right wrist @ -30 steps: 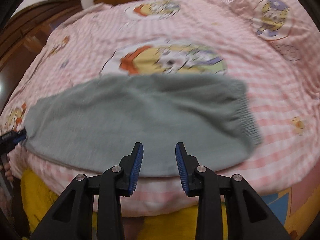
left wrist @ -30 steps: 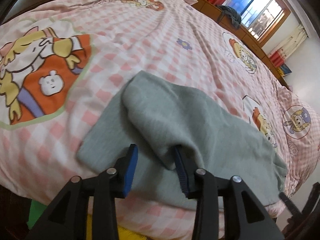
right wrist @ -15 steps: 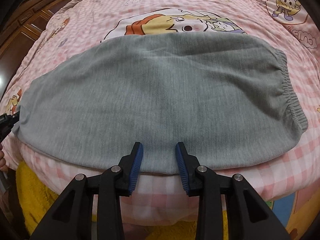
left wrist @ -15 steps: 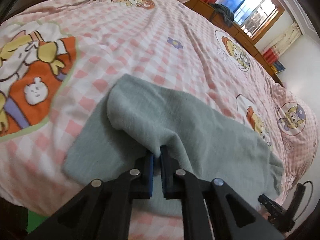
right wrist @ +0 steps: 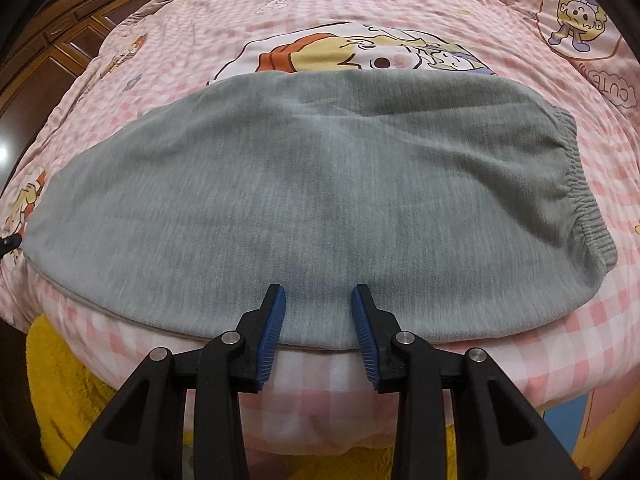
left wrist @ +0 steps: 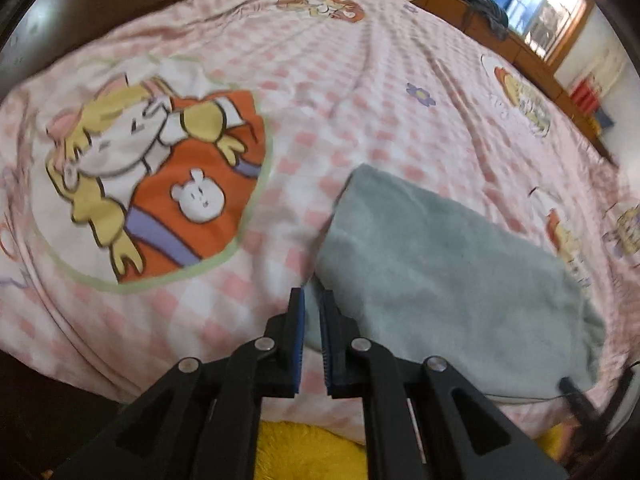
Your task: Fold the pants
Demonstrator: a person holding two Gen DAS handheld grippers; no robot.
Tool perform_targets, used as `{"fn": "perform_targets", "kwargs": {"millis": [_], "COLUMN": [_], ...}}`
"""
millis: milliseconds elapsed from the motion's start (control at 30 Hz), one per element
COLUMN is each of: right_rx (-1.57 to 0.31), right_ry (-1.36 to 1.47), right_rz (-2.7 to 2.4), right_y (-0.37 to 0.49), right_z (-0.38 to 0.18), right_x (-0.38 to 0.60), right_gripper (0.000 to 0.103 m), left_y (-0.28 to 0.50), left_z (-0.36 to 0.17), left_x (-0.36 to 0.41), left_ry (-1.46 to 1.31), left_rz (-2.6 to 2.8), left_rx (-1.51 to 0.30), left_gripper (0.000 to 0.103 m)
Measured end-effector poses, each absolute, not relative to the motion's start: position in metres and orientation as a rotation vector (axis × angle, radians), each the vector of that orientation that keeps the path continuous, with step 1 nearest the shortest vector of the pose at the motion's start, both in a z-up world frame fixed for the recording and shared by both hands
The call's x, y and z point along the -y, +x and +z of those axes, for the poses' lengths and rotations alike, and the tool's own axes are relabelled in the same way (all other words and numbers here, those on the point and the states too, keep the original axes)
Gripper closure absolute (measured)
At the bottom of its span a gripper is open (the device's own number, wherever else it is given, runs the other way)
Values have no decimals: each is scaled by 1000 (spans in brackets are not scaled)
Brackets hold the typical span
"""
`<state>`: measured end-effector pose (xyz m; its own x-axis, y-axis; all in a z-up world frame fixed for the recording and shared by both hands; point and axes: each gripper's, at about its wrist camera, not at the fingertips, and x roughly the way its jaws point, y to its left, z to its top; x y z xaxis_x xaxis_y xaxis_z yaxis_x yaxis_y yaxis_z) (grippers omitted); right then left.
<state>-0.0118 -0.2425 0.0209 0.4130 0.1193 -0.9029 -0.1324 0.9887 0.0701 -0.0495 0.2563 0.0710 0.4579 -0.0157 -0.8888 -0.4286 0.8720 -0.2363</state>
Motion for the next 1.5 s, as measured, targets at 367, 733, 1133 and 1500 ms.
{"fn": "perform_targets", "kwargs": {"millis": [367, 733, 1133, 1500], "right_rx": [-1124, -1116, -1111, -1110], "right_ry": [-26, -24, -24, -26], "right_rz": [142, 147, 147, 149], "right_y": [-13, -13, -14, -14], "right_z": [22, 22, 22, 22], "right_x": [239, 241, 240, 240], "right_gripper": [67, 67, 67, 67], "left_y": [-73, -64, -72, -60], "left_z": [81, 67, 55, 42], "left_x": [-239, -202, -207, -226], "left_ry": [-583, -523, -525, -675], "left_rz": [103, 54, 114, 144], "left_rx": [-1003, -984, -1027, -902], "left_gripper": [84, 82, 80, 71]}}
